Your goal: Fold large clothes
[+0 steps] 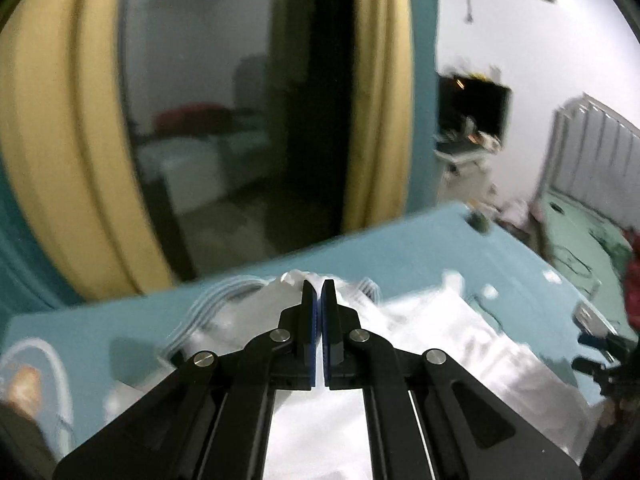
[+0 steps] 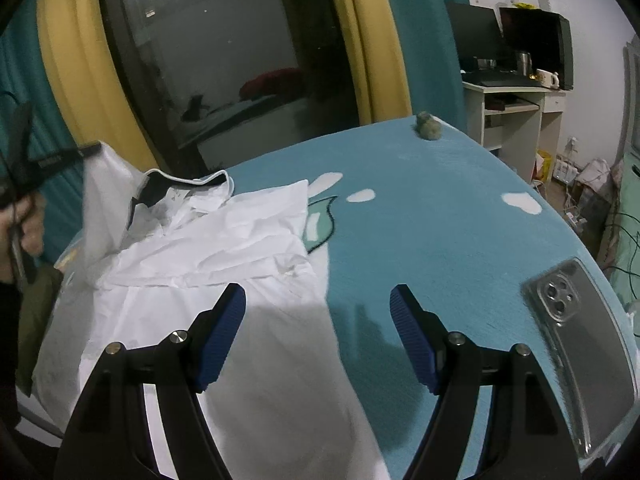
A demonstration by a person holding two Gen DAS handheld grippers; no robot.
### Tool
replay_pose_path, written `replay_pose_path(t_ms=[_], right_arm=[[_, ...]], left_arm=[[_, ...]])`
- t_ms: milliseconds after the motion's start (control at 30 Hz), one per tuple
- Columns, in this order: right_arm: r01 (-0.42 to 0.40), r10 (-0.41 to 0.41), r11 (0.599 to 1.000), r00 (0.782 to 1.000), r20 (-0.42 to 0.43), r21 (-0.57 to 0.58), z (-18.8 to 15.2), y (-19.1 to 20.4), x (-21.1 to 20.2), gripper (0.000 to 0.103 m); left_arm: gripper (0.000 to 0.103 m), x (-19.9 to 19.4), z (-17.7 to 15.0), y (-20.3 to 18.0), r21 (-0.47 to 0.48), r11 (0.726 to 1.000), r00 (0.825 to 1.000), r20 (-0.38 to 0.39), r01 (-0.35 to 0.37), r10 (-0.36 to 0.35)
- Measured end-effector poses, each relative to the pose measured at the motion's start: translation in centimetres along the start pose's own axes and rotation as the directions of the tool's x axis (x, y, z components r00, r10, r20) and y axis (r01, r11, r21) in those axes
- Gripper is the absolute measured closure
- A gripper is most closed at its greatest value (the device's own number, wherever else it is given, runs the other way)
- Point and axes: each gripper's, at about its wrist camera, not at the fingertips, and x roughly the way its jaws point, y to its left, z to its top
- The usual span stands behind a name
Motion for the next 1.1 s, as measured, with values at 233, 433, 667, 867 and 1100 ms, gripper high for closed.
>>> replay_pose_path(t_ms=[233,433,667,867,1100], right_arm=[[0.024,-0.024,0.999,1.000,-0.010,0.026,-0.8,-1.5,-0.8,0.028],[0.029,-0.028,1.000,0.999,-0.038,0.009,-0.9,-1.1,-0.2,0.029],[-0.022,0.014,0.996,0.995,-0.096,-0.081,0.5,3.2,3.6,0.029],[-0.127,0.098,0.957,0.988,-0.122,-0.261,4.7,9.7,8.0,0.029],[-0.295,0.267,0.952,0.933,-0.242,-0.086,8.0,11.3,15.7,0.029]], left_arm=[[0.100,6.7,-6.8,-7.2,0.025,0.985,0.956,-0.243,0.173,-0.162],[0.067,5.3,-10.3,-8.3,0.046,0.963,0.917,-0.318,0.267,-0.240],[0.067,-0.3,-11.0,1.3,-0.002,0.992,0.961,-0.248,0.124,-0.121],[0.067,-0.4,-13.5,10.4,-0.083,0.996,0.958,-0.285,-0.042,0.017],[0.067,0.0,-16.5,15.8,-0.152,0.985,0.947,-0.320,-0.084,0.031]])
